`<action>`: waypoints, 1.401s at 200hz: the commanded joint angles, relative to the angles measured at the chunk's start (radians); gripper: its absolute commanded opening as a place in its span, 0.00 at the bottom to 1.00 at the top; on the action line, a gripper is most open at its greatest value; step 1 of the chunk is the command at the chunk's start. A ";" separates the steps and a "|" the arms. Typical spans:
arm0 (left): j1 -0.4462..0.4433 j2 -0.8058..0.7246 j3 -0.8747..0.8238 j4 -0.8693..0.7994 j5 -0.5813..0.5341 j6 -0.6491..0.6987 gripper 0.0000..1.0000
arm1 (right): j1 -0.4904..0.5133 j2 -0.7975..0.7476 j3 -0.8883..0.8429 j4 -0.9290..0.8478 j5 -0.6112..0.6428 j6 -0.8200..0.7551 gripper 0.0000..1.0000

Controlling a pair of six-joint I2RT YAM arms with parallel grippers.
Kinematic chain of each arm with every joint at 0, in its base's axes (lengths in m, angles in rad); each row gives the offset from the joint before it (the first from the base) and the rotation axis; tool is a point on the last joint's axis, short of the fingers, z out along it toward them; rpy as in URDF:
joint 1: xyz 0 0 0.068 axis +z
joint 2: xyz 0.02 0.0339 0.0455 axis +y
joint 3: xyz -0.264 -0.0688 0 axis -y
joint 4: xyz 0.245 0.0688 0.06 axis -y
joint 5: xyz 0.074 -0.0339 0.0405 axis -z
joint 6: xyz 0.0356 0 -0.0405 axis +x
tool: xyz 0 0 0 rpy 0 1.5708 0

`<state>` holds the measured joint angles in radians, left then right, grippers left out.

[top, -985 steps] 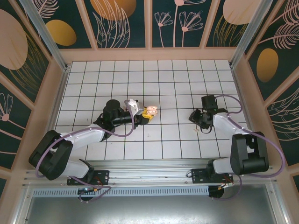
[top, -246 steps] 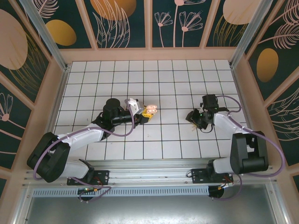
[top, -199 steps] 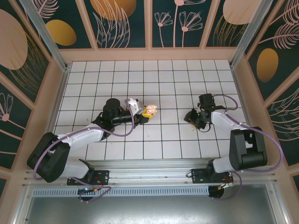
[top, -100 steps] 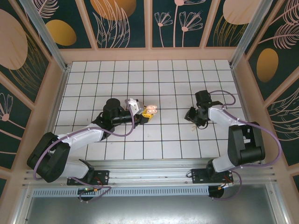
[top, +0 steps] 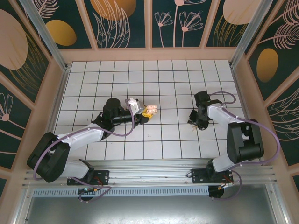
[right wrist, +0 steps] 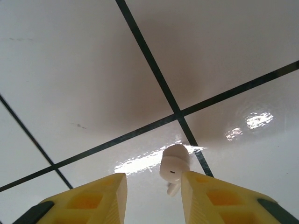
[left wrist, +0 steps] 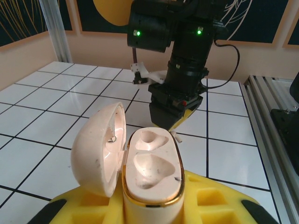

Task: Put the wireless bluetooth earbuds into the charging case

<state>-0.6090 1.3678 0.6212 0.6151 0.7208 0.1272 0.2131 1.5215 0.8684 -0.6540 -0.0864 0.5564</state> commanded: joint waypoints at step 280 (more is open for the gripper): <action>-0.051 0.188 0.037 0.123 -0.007 -0.015 0.22 | 0.093 -0.306 -0.128 0.361 -0.014 -0.027 0.23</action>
<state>-0.6338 1.4948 0.6308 0.6556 0.7052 0.1265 0.2573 1.2842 0.7677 -0.4339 -0.0956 0.5545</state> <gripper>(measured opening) 0.226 0.232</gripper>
